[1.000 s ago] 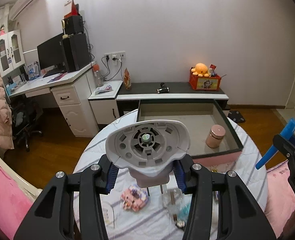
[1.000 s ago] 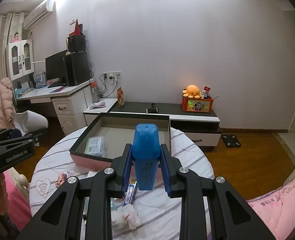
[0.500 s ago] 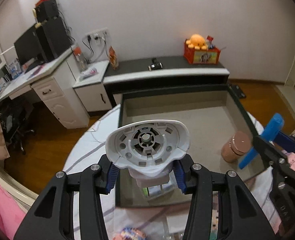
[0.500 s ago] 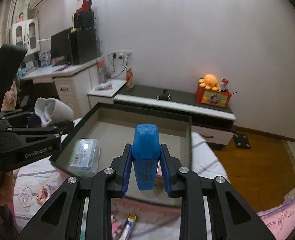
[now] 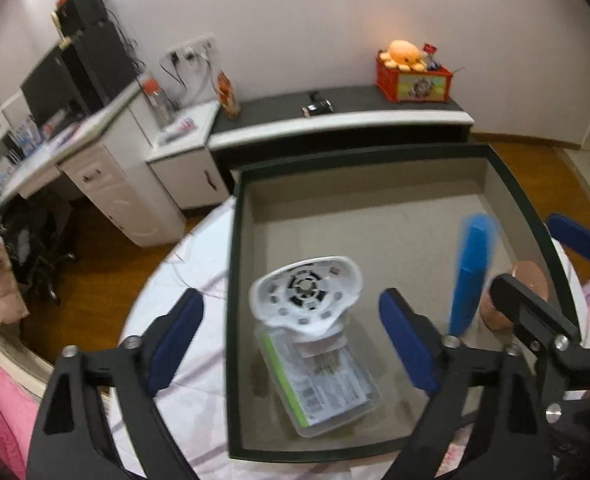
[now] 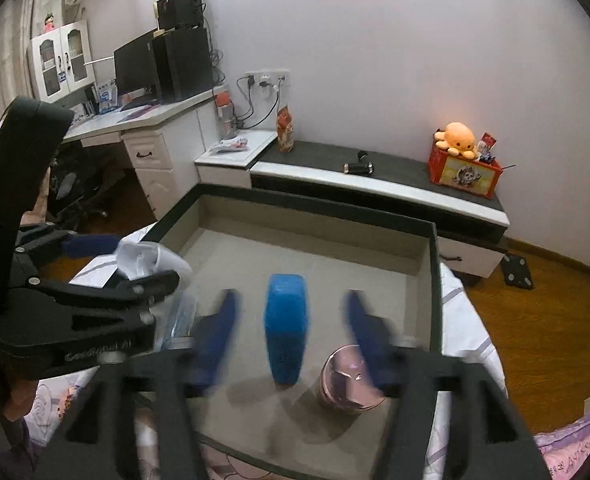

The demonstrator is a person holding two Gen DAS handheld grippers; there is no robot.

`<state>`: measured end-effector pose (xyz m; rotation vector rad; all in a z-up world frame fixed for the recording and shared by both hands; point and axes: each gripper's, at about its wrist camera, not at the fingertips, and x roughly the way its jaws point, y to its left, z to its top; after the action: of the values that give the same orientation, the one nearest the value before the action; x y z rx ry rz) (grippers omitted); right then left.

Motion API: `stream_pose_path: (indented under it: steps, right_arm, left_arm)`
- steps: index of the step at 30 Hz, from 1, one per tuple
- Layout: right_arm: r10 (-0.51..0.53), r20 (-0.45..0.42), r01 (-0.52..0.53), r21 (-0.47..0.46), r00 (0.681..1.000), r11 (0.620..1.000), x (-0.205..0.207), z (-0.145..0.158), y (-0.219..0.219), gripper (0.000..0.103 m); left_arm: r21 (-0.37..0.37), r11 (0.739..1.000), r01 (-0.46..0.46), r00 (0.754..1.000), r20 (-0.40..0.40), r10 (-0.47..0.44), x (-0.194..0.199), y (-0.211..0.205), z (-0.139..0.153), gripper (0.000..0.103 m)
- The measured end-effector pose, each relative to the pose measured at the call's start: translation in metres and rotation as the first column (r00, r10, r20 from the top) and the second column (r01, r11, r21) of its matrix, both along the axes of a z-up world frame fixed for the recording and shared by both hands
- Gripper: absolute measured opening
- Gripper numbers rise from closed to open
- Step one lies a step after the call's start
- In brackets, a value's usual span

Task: Organize rigid objects
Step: 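Lower the white device into the box with the left tool while the right tool drops the highlighter, then withdraw both open tools from the box back toward the remaining items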

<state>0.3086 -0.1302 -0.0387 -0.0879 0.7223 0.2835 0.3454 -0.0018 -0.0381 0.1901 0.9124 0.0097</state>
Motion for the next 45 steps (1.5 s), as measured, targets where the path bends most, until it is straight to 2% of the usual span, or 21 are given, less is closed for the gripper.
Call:
stream_pose_path:
  steps: [14, 23, 29, 33, 36, 40, 45]
  right_arm:
    - [-0.038, -0.016, 0.038, 0.008, 0.999, 0.999, -0.005, 0.007, -0.014, 0.078]
    - [-0.055, 0.021, 0.054, 0.021, 0.998, 0.998, -0.036, 0.029, -0.018, 0.078]
    - [-0.08, 0.088, 0.076, 0.049, 0.993, 0.996, -0.09, 0.054, -0.028, 0.079]
    - [-0.102, 0.144, 0.095, 0.059, 0.984, 0.994, -0.134, 0.069, -0.033, 0.08]
    - [-0.113, 0.186, 0.102, 0.069, 0.976, 0.992, -0.165, 0.076, -0.035, 0.081]
    - [-0.137, 0.231, 0.121, 0.081, 0.963, 0.989, -0.2, 0.082, -0.036, 0.081]
    - [-0.148, 0.276, 0.125, 0.101, 0.949, 0.987, -0.236, 0.084, -0.036, 0.084]
  left_arm:
    - [-0.009, 0.999, -0.034, 0.999, -0.015, 0.034, -0.009, 0.015, 0.004, 0.093]
    - [-0.041, 0.997, -0.063, 0.997, 0.036, 0.065, -0.048, 0.026, 0.026, 0.093]
    - [-0.071, 0.994, -0.085, 0.986, 0.137, 0.094, -0.107, 0.036, 0.052, 0.097]
    - [-0.074, 0.991, -0.112, 0.959, 0.254, 0.127, -0.161, 0.044, 0.066, 0.102]
    - [-0.093, 0.989, -0.117, 0.939, 0.313, 0.141, -0.195, 0.049, 0.074, 0.103]
    - [-0.118, 0.987, -0.107, 0.921, 0.362, 0.143, -0.23, 0.049, 0.079, 0.103]
    - [-0.109, 0.988, -0.106, 0.901, 0.411, 0.141, -0.261, 0.044, 0.076, 0.103]
